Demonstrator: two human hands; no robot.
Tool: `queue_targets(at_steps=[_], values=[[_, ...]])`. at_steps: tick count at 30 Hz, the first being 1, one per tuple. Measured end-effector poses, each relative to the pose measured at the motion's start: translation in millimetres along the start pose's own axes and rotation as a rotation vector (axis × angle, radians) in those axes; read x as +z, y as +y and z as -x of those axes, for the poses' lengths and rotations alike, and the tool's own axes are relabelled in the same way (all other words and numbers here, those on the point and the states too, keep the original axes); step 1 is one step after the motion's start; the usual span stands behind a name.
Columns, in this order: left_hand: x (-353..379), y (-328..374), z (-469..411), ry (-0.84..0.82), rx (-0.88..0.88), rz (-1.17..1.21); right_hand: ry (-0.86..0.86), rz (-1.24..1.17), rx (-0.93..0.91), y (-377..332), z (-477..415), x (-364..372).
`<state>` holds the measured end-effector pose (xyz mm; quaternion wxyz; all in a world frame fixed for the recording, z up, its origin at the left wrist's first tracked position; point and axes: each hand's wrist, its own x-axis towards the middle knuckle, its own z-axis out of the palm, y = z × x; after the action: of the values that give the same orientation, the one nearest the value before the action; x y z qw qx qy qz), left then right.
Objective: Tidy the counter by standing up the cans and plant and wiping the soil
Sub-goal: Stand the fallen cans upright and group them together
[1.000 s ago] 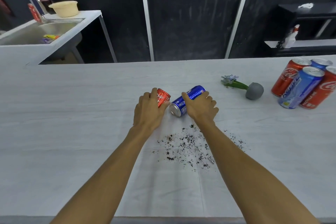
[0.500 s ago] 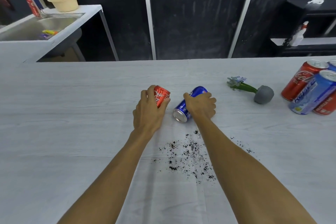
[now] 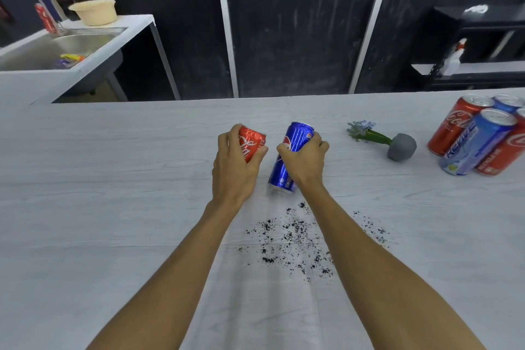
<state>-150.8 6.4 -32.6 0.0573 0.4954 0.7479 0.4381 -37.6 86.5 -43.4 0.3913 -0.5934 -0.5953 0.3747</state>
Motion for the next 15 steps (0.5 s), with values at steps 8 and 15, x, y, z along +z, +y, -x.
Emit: queue_targets(at_steps=[8, 15], values=[[13, 34, 0, -0.037, -0.067, 0.25, 0.037, -0.153, -0.114, 8, 4, -43], [48, 78, 16, -0.106, -0.014, 0.349, 0.137, -0.111, -0.206, 25, 5, -109]])
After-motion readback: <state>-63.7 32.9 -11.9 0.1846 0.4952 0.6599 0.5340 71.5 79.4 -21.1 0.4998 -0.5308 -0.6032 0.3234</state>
